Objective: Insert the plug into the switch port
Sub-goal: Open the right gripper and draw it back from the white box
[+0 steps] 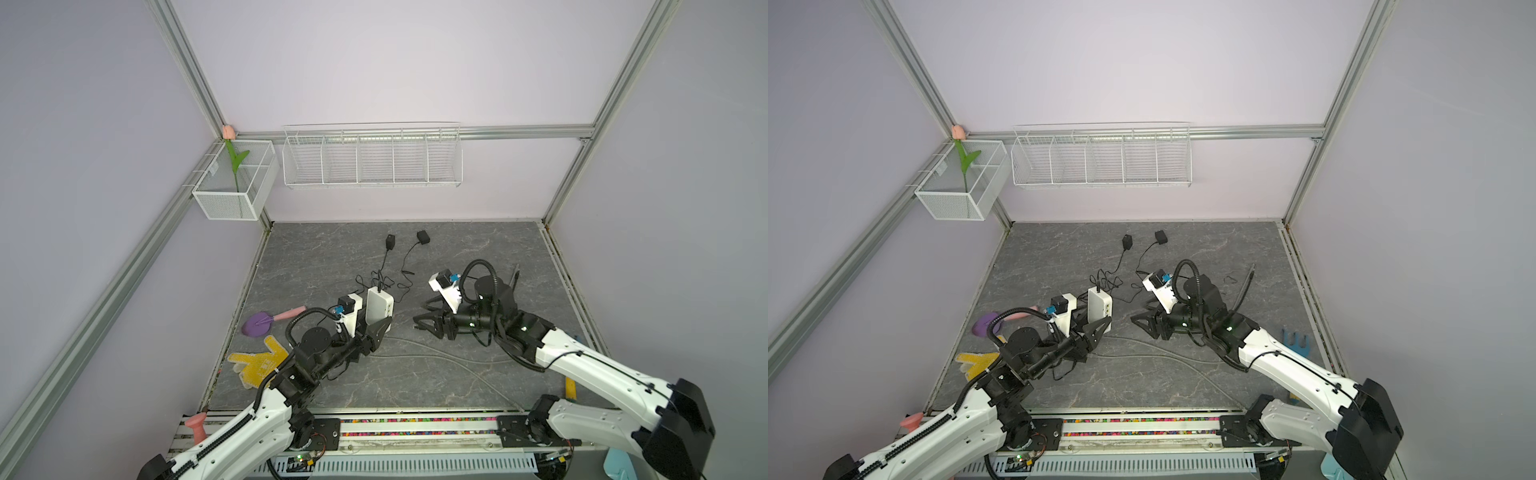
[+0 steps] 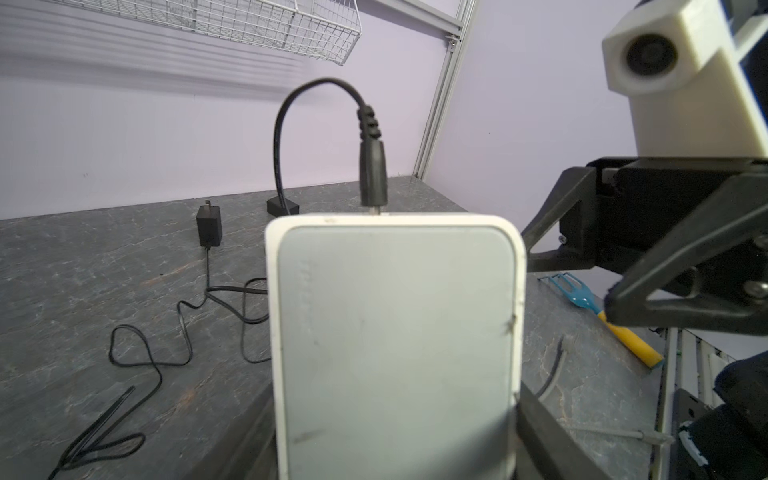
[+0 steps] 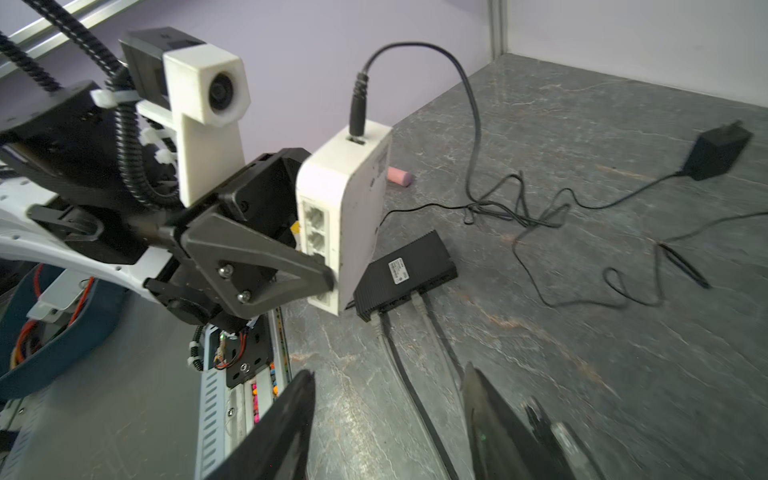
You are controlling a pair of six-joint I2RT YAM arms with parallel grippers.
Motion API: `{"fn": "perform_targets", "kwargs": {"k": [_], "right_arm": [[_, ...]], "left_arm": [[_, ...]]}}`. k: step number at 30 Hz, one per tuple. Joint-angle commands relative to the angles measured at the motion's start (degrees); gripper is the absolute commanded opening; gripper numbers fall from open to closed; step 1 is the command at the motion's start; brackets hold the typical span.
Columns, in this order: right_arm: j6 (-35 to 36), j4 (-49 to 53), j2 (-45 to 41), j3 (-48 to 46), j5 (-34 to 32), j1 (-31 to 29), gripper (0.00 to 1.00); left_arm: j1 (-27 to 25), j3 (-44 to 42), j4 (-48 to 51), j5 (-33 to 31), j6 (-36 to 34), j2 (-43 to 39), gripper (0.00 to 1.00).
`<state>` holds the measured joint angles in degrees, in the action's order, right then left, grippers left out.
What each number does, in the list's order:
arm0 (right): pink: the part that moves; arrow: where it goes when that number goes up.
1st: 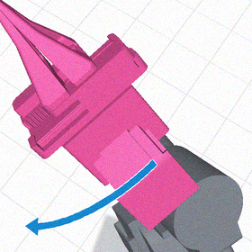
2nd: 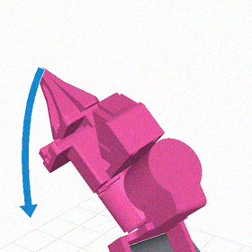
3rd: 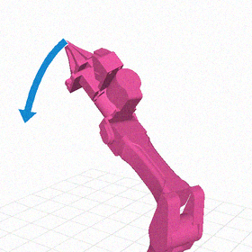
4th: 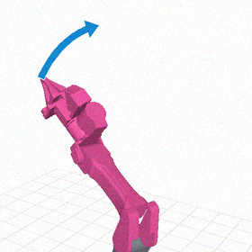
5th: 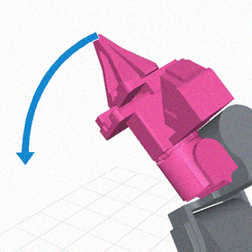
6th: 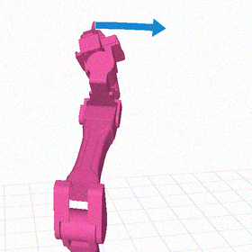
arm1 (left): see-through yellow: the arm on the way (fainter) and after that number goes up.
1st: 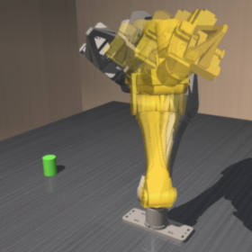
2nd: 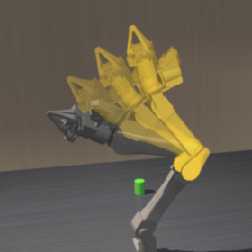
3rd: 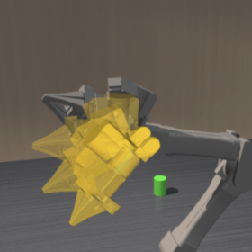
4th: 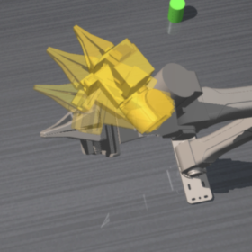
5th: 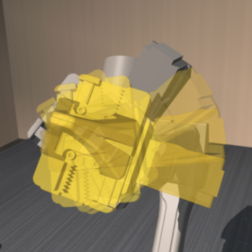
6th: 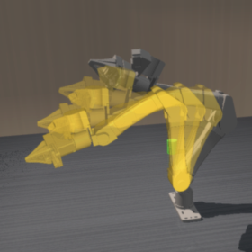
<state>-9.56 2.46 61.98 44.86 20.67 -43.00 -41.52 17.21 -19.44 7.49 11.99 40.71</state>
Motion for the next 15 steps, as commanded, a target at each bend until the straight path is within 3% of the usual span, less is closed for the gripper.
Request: {"fn": "perform_targets", "kwargs": {"k": [1,4,6,15], "right_arm": [[1.7,7.7,-2.5,-2.2,-9.7,0.7,0.6],[2.0,12.9,-3.0,-2.2,-20.3,1.4,0.61],[1.8,15.1,-2.1,-1.9,-23.5,2.8,0.61],[-0.8,15.2,14.3,2.0,-16.6,7.9,0.6]], "left_arm": [[0.3,3.2,-1.3,1.5,2.3,3.4,0.0],[0.3,7.9,5.6,-1.0,2.6,6.8,0.0],[0.3,11.5,10.1,-2.5,2.8,9.5,0.0],[0.8,21.9,9.9,-2.5,2.3,23.7,0.0]]}}
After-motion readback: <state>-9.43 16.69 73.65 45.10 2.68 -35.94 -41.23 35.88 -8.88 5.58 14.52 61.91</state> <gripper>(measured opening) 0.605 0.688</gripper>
